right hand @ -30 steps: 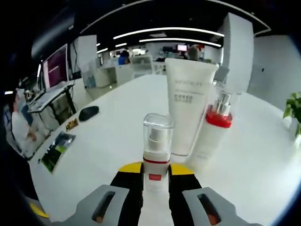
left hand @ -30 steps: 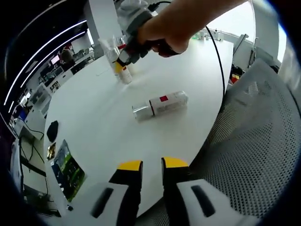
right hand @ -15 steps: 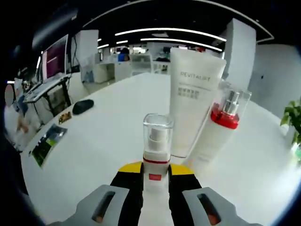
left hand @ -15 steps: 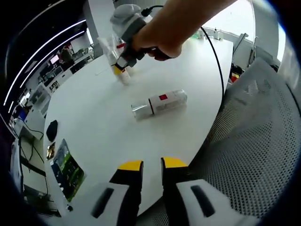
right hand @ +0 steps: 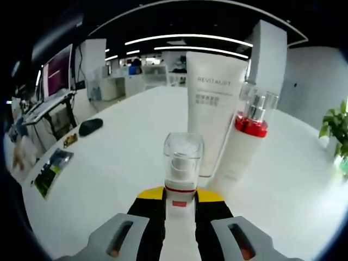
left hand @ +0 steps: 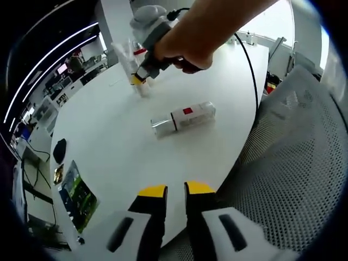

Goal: Arrange the skincare products in the storage area until every visible bottle or jar stands upright without overlapping.

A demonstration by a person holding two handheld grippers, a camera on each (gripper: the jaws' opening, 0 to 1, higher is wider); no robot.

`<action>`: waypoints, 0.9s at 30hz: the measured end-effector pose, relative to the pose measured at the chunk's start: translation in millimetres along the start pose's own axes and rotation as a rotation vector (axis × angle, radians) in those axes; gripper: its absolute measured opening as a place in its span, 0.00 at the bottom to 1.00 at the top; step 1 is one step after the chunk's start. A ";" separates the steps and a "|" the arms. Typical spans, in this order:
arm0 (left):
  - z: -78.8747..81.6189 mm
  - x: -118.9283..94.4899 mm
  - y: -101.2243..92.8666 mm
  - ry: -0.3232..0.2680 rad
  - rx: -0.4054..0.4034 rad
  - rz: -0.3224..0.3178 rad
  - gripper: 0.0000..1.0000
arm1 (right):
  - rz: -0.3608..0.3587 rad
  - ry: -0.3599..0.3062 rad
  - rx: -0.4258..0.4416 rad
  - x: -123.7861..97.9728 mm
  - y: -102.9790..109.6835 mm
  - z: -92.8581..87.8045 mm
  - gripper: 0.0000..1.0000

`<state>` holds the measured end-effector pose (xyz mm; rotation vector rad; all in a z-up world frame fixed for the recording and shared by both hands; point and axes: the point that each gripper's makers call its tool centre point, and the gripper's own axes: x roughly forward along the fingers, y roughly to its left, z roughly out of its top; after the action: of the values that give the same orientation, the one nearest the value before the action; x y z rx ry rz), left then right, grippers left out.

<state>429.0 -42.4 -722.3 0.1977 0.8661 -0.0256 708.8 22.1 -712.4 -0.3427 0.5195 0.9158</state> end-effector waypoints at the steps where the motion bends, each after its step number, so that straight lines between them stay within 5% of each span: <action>1: 0.0 0.0 0.2 0.000 -0.002 0.000 0.08 | -0.008 0.000 0.009 0.1 -1.0 0.3 0.14; 27: -4.8 1.2 -0.1 0.022 -0.003 -0.001 0.03 | -0.086 0.004 0.045 11.2 -13.1 12.6 0.14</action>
<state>426.2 -41.5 -726.2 0.1952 0.8883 -0.0235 728.7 28.2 -707.5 -0.3236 0.5249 0.8194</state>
